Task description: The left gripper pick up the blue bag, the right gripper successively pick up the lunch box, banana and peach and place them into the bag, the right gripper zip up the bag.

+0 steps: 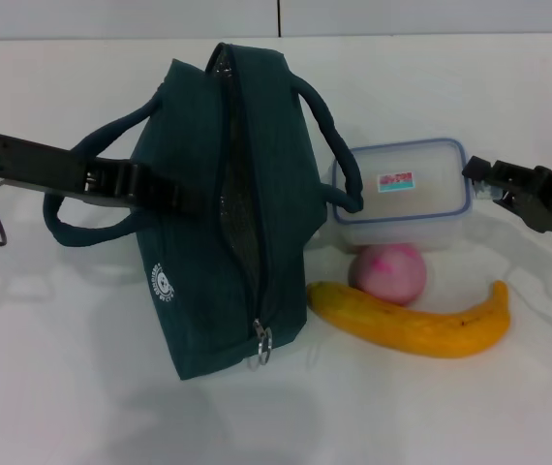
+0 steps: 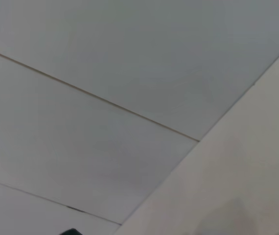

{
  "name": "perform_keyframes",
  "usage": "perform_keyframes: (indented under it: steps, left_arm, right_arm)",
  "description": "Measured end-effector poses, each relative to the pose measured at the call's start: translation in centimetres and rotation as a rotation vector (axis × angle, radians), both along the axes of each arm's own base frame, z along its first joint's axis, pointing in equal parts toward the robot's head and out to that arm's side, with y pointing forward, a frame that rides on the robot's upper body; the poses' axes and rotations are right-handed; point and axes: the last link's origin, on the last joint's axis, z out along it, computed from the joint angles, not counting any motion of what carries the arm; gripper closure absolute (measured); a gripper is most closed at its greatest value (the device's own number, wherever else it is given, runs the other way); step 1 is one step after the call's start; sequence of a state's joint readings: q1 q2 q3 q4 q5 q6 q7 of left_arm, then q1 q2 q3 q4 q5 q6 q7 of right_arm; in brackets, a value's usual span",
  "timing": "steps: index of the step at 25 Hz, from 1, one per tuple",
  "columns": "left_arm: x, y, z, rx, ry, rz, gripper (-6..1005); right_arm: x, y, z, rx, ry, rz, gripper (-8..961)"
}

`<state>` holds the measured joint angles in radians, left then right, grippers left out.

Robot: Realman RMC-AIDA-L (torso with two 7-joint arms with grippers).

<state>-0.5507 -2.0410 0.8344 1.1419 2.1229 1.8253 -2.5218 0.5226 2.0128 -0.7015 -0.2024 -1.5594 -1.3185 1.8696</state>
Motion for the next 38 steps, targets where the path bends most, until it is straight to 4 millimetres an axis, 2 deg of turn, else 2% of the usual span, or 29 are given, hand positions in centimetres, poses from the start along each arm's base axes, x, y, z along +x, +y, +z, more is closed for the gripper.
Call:
perform_keyframes:
  steps: [2,10,21,38]
  left_arm:
    - [0.0,0.0,0.0,-0.002,-0.001,0.001,960]
    - [-0.1,0.0,0.0,-0.001,-0.002,0.003,960]
    - [-0.3,-0.1,0.1,0.001,-0.003,0.008,960]
    - [0.1,0.0,0.5,0.015,-0.041,0.001,959]
  right_arm:
    - [-0.1,-0.1,0.1,0.004,0.014,0.000,736]
    - [-0.4,-0.3,0.2,0.003,0.038,0.020,758]
    - [-0.4,-0.5,0.6,0.022,0.069,0.021,864]
    - [1.1,-2.2,4.7,0.172,0.185,0.019,862]
